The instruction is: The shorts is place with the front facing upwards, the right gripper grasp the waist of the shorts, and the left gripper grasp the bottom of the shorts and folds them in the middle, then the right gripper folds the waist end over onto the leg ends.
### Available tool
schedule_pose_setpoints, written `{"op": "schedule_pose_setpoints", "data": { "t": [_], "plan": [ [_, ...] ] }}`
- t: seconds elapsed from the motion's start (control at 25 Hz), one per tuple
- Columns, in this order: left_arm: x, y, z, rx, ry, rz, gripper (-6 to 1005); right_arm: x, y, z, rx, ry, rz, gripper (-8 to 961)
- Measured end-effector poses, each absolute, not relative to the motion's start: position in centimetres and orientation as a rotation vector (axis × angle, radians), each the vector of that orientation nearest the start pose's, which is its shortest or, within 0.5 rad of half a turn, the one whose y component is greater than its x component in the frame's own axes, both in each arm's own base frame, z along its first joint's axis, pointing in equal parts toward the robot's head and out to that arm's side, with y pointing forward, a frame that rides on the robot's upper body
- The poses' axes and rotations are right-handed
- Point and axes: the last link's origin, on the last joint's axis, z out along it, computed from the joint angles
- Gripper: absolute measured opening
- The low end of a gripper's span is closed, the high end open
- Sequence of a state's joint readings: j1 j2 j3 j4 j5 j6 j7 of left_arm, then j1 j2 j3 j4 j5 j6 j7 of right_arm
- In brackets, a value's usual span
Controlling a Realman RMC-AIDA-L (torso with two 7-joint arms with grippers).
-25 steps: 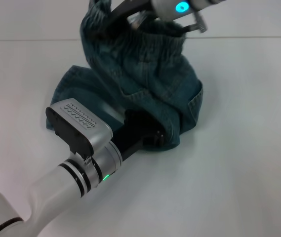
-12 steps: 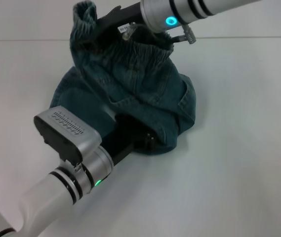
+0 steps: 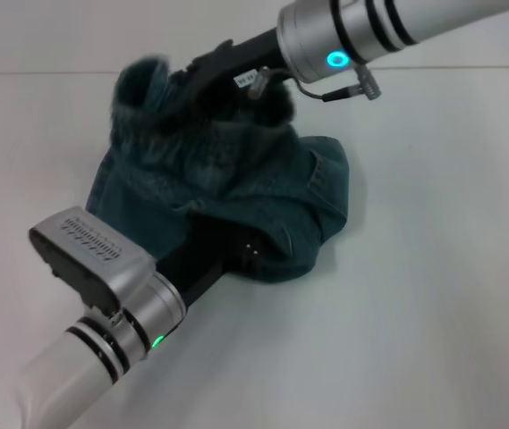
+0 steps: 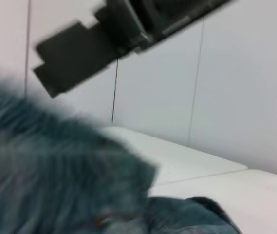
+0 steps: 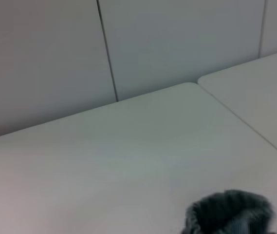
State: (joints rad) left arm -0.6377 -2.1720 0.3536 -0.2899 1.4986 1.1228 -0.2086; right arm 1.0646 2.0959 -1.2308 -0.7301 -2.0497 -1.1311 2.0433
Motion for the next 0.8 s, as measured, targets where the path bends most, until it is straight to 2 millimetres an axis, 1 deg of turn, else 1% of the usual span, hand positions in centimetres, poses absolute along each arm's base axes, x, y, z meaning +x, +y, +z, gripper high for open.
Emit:
{"op": "schedule_pose_setpoints", "data": {
  "t": [0.32, 0.4, 0.52, 0.6, 0.72, 0.76, 0.8],
  "plan": [
    [-24.4, 28.9, -13.6, -2.148, -0.585, -0.843, -1, 5.2, 42.7, -4.5, -2.862, 0.466, 0.323, 820],
    [-24.7, 28.5, -12.8, -2.108, -0.567, -0.885, -1, 5.7, 42.5, -3.8, -2.836, 0.458, 0.347, 820],
    [-25.2, 28.2, -11.6, -2.033, -0.549, -0.934, 0, 7.5, 42.1, -2.1, -2.756, 0.478, 0.431, 820],
    [-25.8, 28.0, -10.4, -1.965, -0.542, -0.964, 2, 8.7, 41.7, -0.5, -2.689, 0.487, 0.536, 821],
    [-26.5, 27.8, -9.2, -1.906, -0.525, -0.984, 9, 11.8, 40.5, 2.4, -2.559, 0.512, 0.741, 821],
    [-26.5, 27.8, -9.2, -1.906, -0.525, -0.984, 11, 13.1, 40.0, 3.1, -2.521, 0.525, 0.792, 821],
    [-27.3, 27.6, -7.5, -1.864, -0.515, -1.041, 13, 14.3, 39.6, 3.7, -2.489, 0.54, 0.831, 821]
  ]
}}
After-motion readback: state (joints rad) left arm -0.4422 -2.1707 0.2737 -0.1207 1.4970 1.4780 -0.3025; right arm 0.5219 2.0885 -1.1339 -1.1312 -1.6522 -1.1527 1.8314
